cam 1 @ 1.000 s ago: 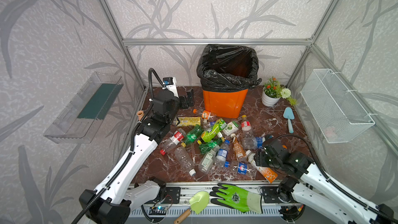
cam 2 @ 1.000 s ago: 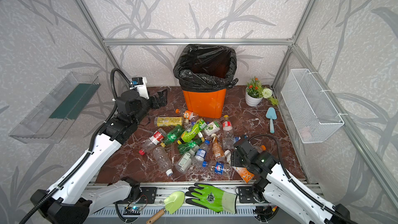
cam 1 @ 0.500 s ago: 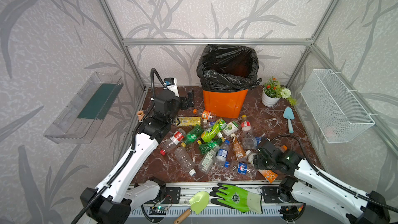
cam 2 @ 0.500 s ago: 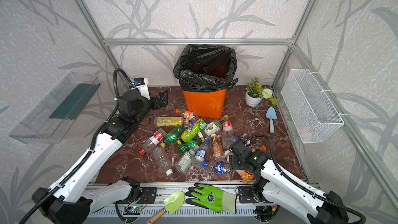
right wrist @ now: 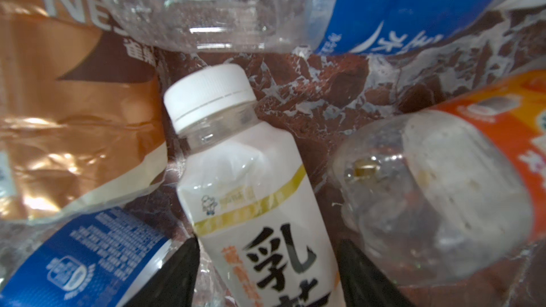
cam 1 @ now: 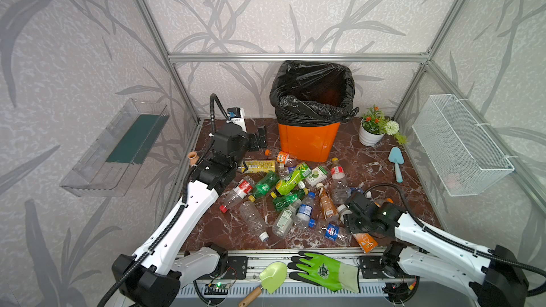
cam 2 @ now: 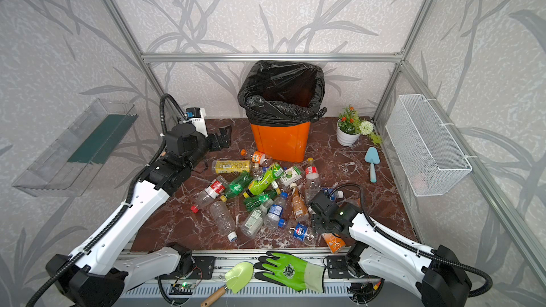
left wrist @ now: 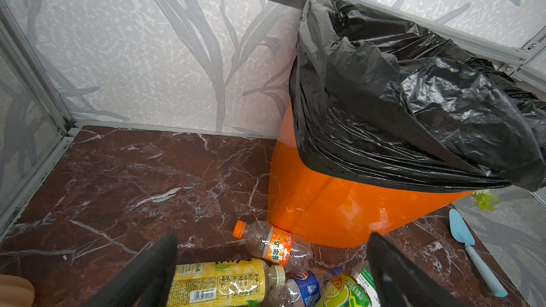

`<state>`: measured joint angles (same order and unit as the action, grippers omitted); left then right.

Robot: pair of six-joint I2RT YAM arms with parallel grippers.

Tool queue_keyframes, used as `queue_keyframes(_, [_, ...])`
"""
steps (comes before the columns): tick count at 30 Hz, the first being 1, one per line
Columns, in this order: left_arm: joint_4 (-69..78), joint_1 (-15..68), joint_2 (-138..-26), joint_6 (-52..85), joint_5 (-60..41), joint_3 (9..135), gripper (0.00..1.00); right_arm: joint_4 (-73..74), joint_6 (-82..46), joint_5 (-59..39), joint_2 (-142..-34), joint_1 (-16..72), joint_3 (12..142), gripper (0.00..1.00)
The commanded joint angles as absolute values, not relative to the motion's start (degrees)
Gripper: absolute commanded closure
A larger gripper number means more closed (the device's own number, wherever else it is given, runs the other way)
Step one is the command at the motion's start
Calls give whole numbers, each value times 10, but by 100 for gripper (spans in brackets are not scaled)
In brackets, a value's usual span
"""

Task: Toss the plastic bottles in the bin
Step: 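Close the right gripper around the white milk tea bottle's neck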

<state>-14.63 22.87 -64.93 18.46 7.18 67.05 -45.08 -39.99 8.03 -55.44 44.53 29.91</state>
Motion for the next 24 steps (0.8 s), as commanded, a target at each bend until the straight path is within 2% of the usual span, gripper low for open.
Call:
queue_keyframes(1, [-151,227,-654,175,72,673,1,-444,-392,96,-568,451,304,26])
queue_keyframes(9, [-154,224,-661,173,68,674,1,-426,-374,105,-608,452,312,28])
queue_keyframes(17, [-157,221,-665,172,63,674,1,-406,-369,104,-603,452,312,47])
queue_keyframes(24, [-161,220,-667,172,60,675,1,-410,-333,114,-565,452,316,51])
